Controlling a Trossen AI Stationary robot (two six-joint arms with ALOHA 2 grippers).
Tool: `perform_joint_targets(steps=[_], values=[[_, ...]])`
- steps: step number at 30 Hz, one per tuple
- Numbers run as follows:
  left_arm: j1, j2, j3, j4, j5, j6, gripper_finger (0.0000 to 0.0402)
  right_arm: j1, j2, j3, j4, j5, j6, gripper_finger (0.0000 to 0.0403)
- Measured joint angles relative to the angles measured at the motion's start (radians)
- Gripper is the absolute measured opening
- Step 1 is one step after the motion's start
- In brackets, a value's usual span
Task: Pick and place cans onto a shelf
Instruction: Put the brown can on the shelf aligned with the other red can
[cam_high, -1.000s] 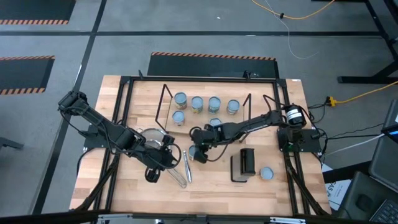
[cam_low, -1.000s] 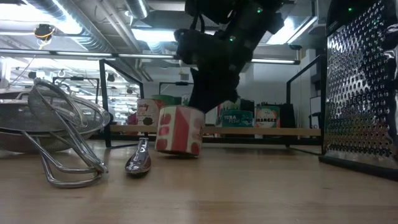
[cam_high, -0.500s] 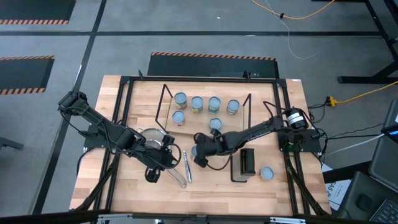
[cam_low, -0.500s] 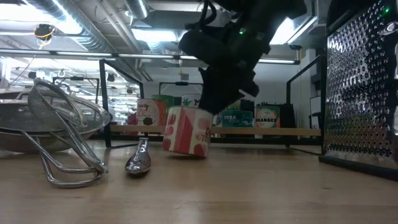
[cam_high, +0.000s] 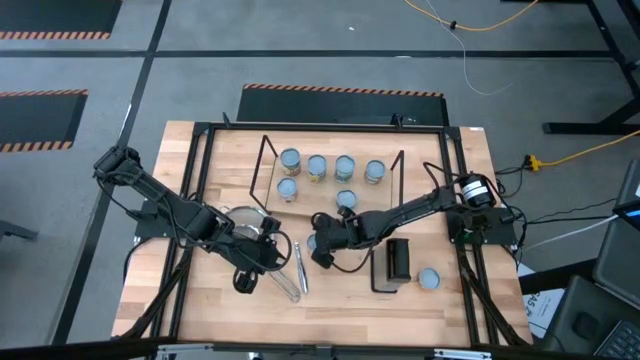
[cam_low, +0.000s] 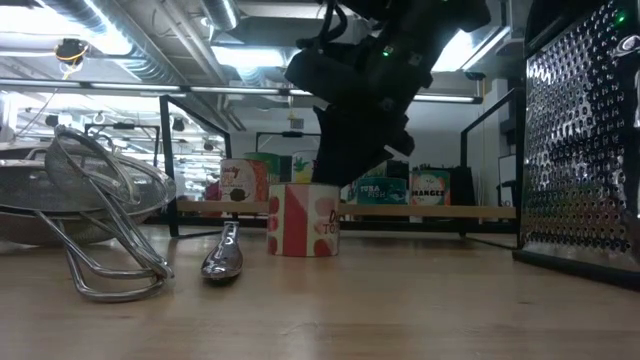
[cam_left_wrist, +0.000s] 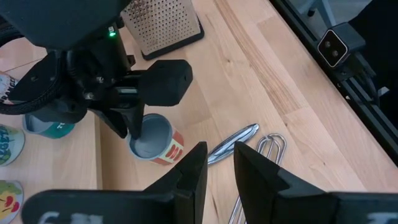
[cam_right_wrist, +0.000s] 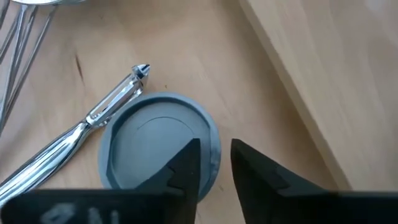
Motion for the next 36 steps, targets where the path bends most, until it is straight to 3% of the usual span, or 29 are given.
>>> perform_joint_targets(steps=[11, 15, 22, 26, 36], values=[[0.000, 0.000, 0.000, 0.000, 0.000, 0.000, 0.0072, -0.002, -0.077, -0.001, 0.005, -0.021, -0.195, 0.0095], [0.000, 0.000, 0.000, 0.000, 0.000, 0.000, 0.0072, -0.002, -0.133, -0.001, 0.005, -0.100, -0.407, 0.0095], [0.000, 0.000, 0.000, 0.000, 0.000, 0.000, 0.0072, -0.002, -0.153, -0.001, -0.002, -0.365, -0.850, 0.0094], [0.000, 0.000, 0.000, 0.001, 0.000, 0.000, 0.0072, -0.002, -0.133, -0.001, -0.025, -0.394, -1.009, 0.0094], [0.001, 0.000, 0.000, 0.010, 0.000, 0.000, 0.0072, -0.038, -0.097, -0.001, -0.034, -0.393, -1.113, 0.0094]])
